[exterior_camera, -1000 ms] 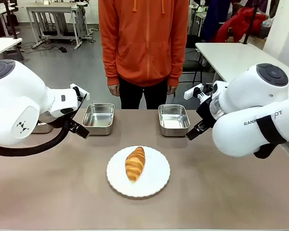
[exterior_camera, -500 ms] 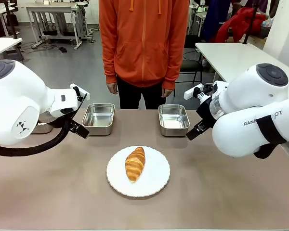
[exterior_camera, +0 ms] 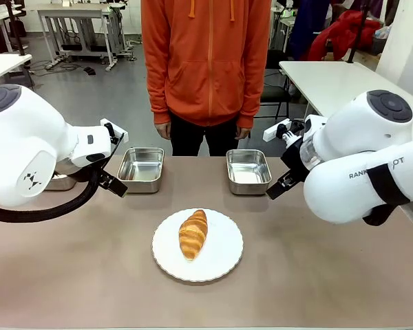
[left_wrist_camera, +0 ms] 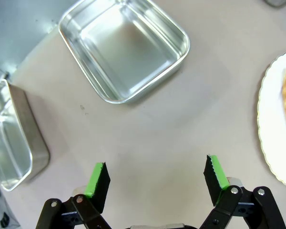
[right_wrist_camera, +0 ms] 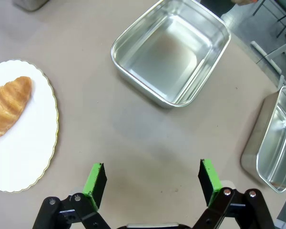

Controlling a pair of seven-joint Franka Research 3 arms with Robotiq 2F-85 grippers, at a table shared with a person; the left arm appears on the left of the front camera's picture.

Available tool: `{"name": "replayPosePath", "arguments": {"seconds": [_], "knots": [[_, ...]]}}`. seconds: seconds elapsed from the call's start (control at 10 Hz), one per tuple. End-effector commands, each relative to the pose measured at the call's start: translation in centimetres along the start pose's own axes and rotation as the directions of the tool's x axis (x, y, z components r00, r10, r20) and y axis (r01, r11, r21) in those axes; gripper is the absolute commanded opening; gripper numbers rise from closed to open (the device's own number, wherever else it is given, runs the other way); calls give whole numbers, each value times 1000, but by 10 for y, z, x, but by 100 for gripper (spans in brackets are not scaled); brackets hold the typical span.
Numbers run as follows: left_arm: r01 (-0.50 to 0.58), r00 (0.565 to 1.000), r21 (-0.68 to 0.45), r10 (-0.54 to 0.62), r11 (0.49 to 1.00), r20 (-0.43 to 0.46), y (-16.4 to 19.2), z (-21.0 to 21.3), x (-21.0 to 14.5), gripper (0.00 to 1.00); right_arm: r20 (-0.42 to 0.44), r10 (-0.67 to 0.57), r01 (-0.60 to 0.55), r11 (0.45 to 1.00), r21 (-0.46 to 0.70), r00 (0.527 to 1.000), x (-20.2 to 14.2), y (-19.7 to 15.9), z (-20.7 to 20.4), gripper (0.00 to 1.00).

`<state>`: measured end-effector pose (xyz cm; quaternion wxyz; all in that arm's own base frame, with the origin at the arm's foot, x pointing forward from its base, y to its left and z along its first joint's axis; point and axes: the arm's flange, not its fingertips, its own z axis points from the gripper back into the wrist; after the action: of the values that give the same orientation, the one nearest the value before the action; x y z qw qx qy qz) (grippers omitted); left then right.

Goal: Place the bread in the container.
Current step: Place the Butter Roll into the Airtight Container indicated by the human.

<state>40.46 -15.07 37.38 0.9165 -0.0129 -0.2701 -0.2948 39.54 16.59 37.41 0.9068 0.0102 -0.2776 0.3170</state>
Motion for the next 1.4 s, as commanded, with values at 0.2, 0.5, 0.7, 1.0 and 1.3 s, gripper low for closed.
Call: {"name": "replayPosePath", "arguments": {"seconds": [0.2, 0.5, 0.7, 1.0, 1.3], "knots": [[20, 999, -107, -24, 994, -40, 58, 63, 36, 100, 73, -66, 63, 997, 43, 995, 27, -63, 65, 100], [91, 993, -281, -110, 955, -53, 136, 99, 29, 100, 128, -48, 28, 989, 148, 991, 8, -131, 120, 100], [153, 987, -391, -159, 908, 17, 199, 119, 6, 100, 160, -3, -35, 973, 229, 987, -20, -176, 147, 100], [239, 963, -342, -176, 909, 205, 223, 149, -23, 100, 196, -27, -27, 962, 271, 980, -52, -195, 150, 100], [189, 982, -376, -169, 907, 87, 220, 143, -19, 100, 171, -5, -36, 971, 237, 985, -44, -186, 157, 100]]}}
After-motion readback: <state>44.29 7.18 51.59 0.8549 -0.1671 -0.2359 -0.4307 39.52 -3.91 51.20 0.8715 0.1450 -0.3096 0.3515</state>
